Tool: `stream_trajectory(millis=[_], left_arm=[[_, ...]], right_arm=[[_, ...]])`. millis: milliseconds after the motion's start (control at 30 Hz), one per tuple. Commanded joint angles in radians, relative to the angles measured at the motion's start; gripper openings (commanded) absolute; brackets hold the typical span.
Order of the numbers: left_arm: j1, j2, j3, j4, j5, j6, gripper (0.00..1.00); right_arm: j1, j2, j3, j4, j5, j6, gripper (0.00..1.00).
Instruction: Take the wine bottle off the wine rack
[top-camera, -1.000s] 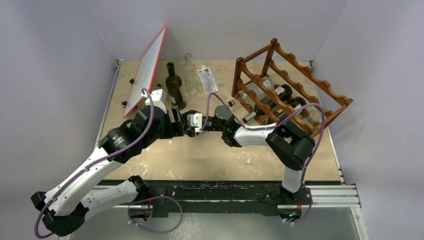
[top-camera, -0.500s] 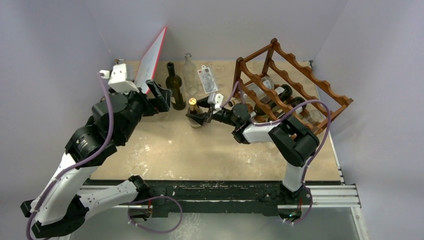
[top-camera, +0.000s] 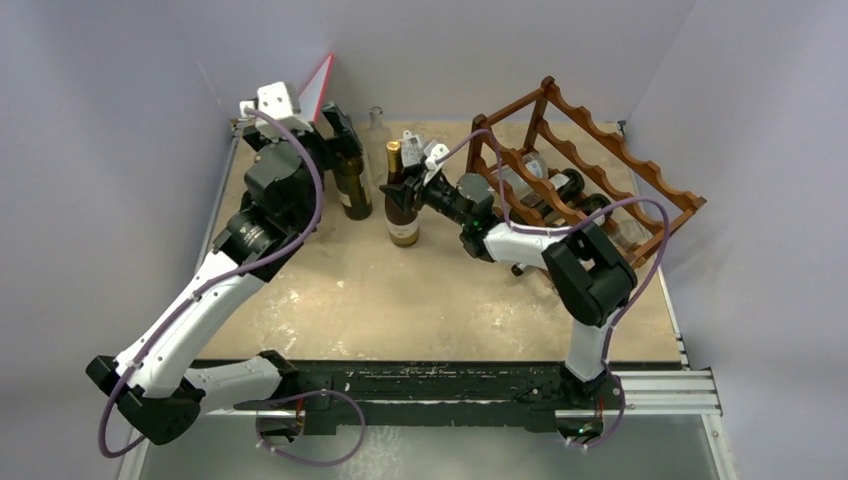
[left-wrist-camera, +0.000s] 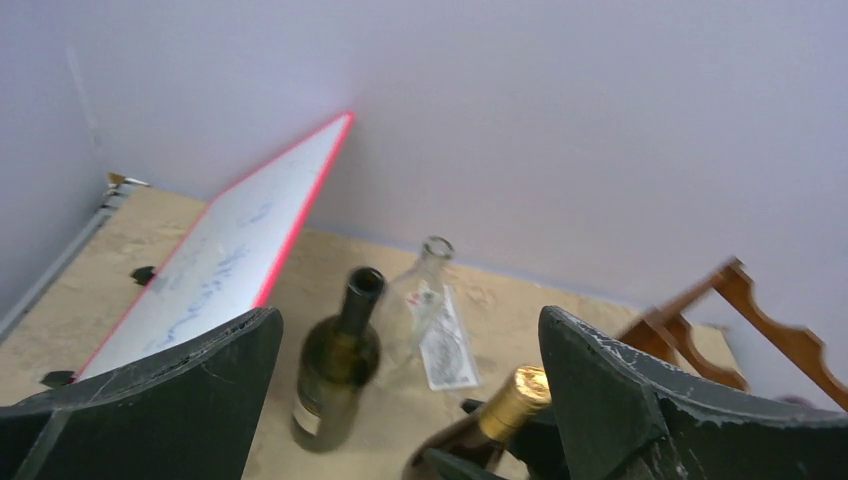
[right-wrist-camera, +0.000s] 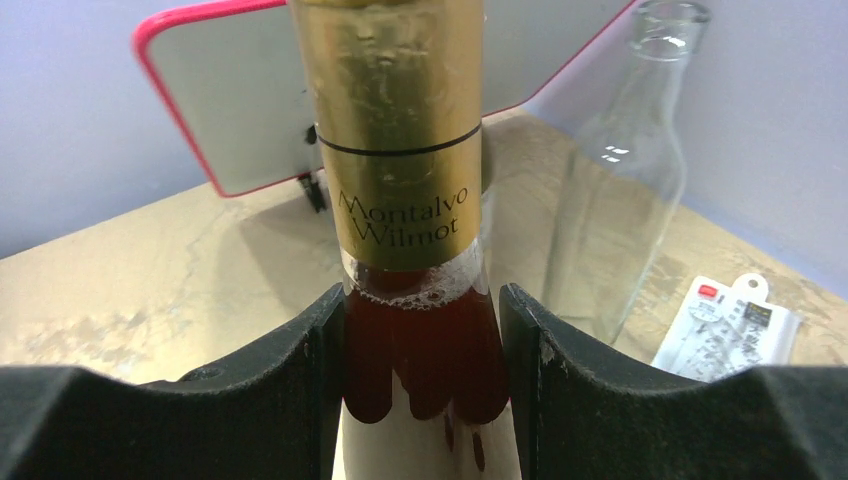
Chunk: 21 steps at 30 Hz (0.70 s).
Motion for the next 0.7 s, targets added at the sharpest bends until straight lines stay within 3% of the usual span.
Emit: stream_trajectory(millis=[0,433,667], left_arm=[[0.143,-0.019,-0.029,0.216,0.054,-0.004,1.00],[0.202,-0.148,-0.294,0.372,0.002,0.079,1.00],[0.202,-0.161,-0.314,0.386,-0.002,0.089,1.00]], right_arm=[[-0.023,0.026,0.163,0.113,0.058,0.005,0.00],[-0.028,0.175,0.385,0.139,0.070,0.001,0.00],[-0.029,0.224,0.419,0.198,0.106,-0.024,0.00]])
